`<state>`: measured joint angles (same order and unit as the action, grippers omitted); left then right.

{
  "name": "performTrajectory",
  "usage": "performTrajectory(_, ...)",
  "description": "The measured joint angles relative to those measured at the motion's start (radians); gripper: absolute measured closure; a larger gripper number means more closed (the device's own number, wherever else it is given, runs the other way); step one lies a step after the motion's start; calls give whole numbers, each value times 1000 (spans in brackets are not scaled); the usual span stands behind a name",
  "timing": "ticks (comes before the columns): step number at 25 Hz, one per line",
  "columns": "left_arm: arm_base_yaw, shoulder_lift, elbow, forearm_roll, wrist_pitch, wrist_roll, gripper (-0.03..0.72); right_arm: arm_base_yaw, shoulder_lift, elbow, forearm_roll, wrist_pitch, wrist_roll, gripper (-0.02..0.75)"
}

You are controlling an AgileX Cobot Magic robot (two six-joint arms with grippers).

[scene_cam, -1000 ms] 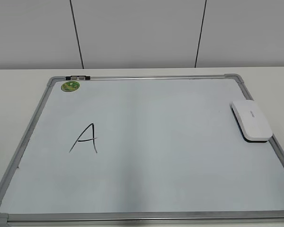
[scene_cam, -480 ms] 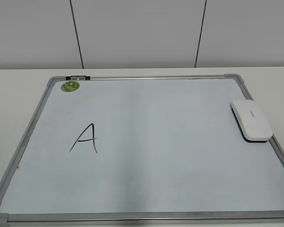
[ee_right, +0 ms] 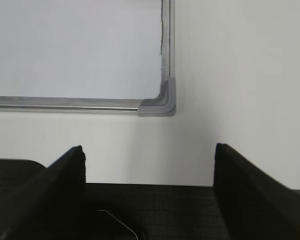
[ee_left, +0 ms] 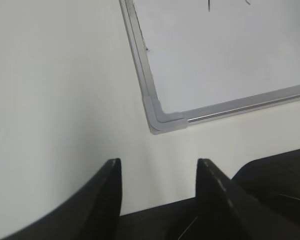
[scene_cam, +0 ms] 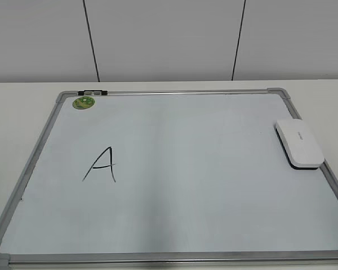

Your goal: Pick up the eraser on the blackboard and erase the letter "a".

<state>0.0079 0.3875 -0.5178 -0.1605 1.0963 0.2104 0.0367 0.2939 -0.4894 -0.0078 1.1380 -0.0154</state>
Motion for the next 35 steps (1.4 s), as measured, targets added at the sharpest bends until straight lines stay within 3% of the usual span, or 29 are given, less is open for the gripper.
performTrajectory(18, 0, -369, 0, 0, 8, 0, 336, -18, -284, 0, 1, -2, 0, 148)
performTrajectory(35, 0, -378, 0, 0, 13, 0, 357, -18, -310, 0, 1, 0, 0, 149)
